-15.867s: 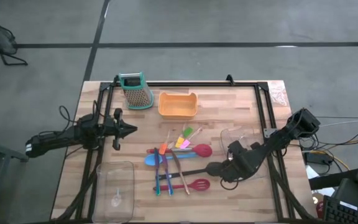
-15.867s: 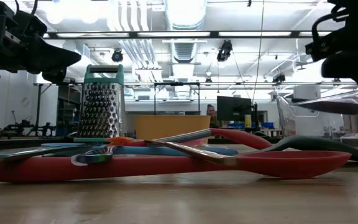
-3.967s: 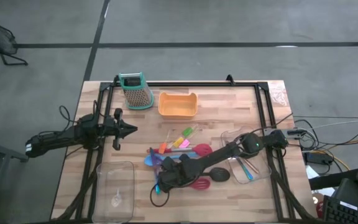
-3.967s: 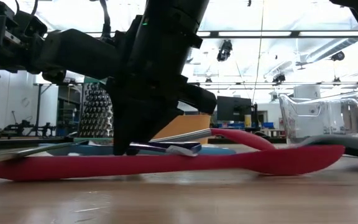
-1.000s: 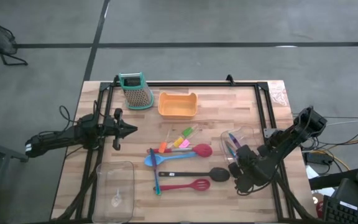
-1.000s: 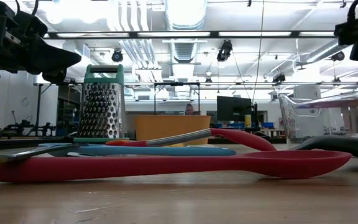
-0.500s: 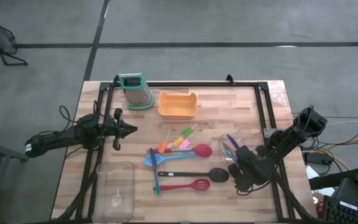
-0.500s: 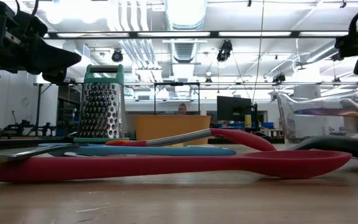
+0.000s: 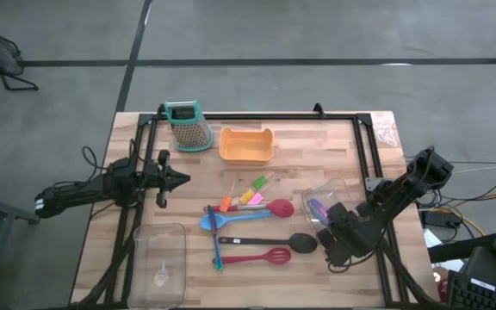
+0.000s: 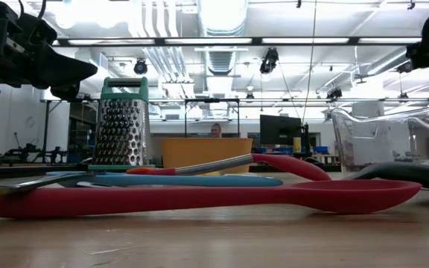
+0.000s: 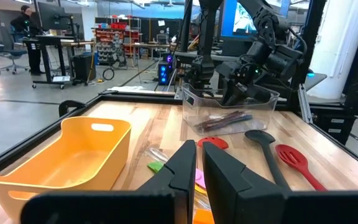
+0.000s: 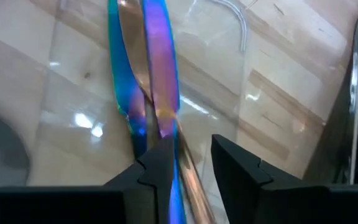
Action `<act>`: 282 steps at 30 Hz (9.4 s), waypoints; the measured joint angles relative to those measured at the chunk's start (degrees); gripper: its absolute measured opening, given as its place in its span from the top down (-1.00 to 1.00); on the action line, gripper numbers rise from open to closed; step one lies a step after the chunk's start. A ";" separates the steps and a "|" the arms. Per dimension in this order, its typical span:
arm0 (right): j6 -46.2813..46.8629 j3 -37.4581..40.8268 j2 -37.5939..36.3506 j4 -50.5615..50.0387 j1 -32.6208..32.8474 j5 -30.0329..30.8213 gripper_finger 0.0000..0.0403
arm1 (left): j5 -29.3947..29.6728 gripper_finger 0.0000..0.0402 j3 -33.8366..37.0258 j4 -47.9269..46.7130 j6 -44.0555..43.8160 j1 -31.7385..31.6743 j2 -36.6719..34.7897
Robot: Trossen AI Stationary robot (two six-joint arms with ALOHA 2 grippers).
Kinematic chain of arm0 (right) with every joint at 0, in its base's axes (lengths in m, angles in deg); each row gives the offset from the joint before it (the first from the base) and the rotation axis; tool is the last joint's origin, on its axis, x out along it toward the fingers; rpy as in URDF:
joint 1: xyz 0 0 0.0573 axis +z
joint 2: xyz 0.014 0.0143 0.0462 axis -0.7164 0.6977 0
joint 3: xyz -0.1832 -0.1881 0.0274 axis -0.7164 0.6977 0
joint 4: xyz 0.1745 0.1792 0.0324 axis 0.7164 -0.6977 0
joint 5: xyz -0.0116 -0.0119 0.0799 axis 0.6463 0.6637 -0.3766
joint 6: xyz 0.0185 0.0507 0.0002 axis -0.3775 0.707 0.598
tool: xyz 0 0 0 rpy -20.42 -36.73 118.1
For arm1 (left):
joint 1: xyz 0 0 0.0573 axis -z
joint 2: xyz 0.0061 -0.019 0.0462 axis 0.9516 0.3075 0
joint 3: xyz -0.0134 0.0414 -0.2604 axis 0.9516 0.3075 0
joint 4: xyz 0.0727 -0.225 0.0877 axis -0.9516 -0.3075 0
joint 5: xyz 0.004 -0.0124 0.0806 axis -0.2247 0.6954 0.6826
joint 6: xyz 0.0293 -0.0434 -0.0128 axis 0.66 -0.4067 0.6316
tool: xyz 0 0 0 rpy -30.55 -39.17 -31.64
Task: Pick & Place Kitchen Items
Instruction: Put the blue knife into the top transparent bin, then put the yellow spatula into the yellow bin
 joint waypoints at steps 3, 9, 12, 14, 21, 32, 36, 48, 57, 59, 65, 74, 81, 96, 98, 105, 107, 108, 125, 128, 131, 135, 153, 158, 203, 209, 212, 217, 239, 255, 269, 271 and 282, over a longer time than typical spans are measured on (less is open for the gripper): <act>0.04 -2.40 -0.17 -2.65 0.00 -0.09 0.45 | -0.01 0.83 0.00 0.00 -0.02 0.00 -0.02; -0.31 -8.89 -0.20 -4.96 -0.75 3.96 0.55 | -0.02 0.83 0.00 0.00 -0.02 0.00 0.00; -1.66 -12.48 -0.21 -4.23 -1.87 5.97 0.61 | -0.02 0.83 0.00 0.00 -0.02 0.02 0.00; -3.69 -14.67 0.37 -1.87 -3.16 5.99 0.65 | -0.01 0.83 0.00 0.00 -0.01 0.02 0.00; -16.89 -24.77 6.55 10.35 -9.25 6.16 0.74 | 0.00 0.83 0.00 0.02 0.00 0.00 0.00; -39.77 -39.90 20.00 35.62 -16.51 5.92 0.90 | 0.00 0.83 0.00 0.02 0.00 0.00 0.00; -40.69 -46.67 26.88 32.95 -19.05 5.84 0.88 | -0.02 0.83 0.00 0.02 -0.01 0.02 0.04; -44.82 -72.75 48.91 27.02 -22.75 4.00 0.20 | -0.01 0.83 0.00 0.02 0.00 0.01 0.04; -44.42 -80.58 55.46 23.85 -24.20 3.86 -0.22 | 0.00 0.83 0.00 0.02 -0.01 0.01 0.07; -43.36 -80.58 55.90 21.72 -24.43 3.63 -0.26 | -0.02 0.83 0.02 0.02 0.00 0.02 0.09; -42.31 -80.65 57.08 22.21 -24.76 3.67 -0.29 | -0.02 0.83 0.00 0.00 -0.01 0.01 0.11; -42.44 -80.63 58.93 22.82 -24.61 3.23 -0.16 | 0.00 0.83 0.00 0.00 0.00 0.00 0.11; -44.67 -80.64 59.35 22.92 -24.63 2.86 -0.06 | 0.00 0.83 0.00 0.00 0.00 0.00 0.11; -45.01 -80.93 59.05 22.05 -24.65 2.89 0.68 | -0.01 0.83 0.00 0.00 0.00 0.00 0.11; -45.24 -81.13 58.96 22.19 -24.72 1.82 0.78 | -0.02 0.83 0.00 0.00 -0.02 0.02 0.11; -46.02 -81.24 58.56 20.78 -24.63 -1.45 0.93 | 0.00 0.83 0.00 0.00 -0.01 0.00 0.11; -45.76 -81.24 58.52 20.18 -24.62 -1.90 0.93 | -0.01 0.83 0.00 0.00 -0.02 0.01 0.11; -45.64 -81.24 58.50 19.89 -24.56 -2.03 0.93 | -0.01 0.83 0.00 0.00 0.00 0.02 0.11; -43.21 -80.97 52.66 5.12 -21.96 2.90 0.94 | 0.00 0.83 0.00 0.00 -0.01 0.01 0.09; -41.89 -81.00 51.20 0.90 -21.19 5.03 0.94 | 0.00 0.83 0.00 0.00 0.00 0.00 0.11; -39.30 -80.98 49.45 -4.44 -20.20 7.30 0.94 | -0.02 0.83 0.00 0.00 0.00 0.02 0.09; -33.71 -81.02 47.08 -13.30 -18.86 9.46 0.94 | 0.00 0.83 0.00 0.00 -0.01 0.02 0.09; -31.26 -80.31 40.38 -20.31 -12.78 12.58 0.94 | 0.00 0.83 0.00 0.00 0.00 0.01 0.27; -31.06 -76.01 37.51 -20.16 -12.40 12.60 0.94 | 0.00 0.83 0.00 -0.02 -0.02 0.02 0.26; -14.08 -4.00 4.42 -3.91 -0.85 4.32 0.94 | 0.00 0.83 0.00 0.00 0.00 0.02 0.28; -14.06 -3.01 4.31 -3.18 -0.87 4.32 0.94 | -0.01 0.83 0.00 0.00 -0.02 0.00 0.31; -13.52 -3.04 4.33 -3.13 -0.85 4.28 0.94 | -0.02 0.83 0.00 0.00 0.00 0.02 0.31; -13.35 -3.28 4.42 -3.11 -0.87 4.08 0.88 | -0.02 0.83 0.00 0.00 -0.01 0.01 0.31; -11.32 -18.11 4.53 -17.00 -0.91 2.48 0.27 | -0.02 0.83 0.00 0.00 0.00 0.00 0.33; -25.52 -36.12 8.87 -12.34 -4.21 21.80 0.10 | -0.02 0.83 0.00 0.00 0.00 0.02 0.33; -47.41 -43.51 16.51 0.17 -12.24 21.13 0.13 | -0.01 0.83 0.00 0.02 0.00 0.01 0.33; -49.02 -44.54 17.35 0.45 -12.65 21.15 0.16 | -0.01 0.83 0.00 0.00 -0.01 0.02 0.33; -60.23 -52.38 27.47 0.98 -17.77 20.91 0.29 | -0.02 0.83 0.00 0.02 0.00 0.00 0.33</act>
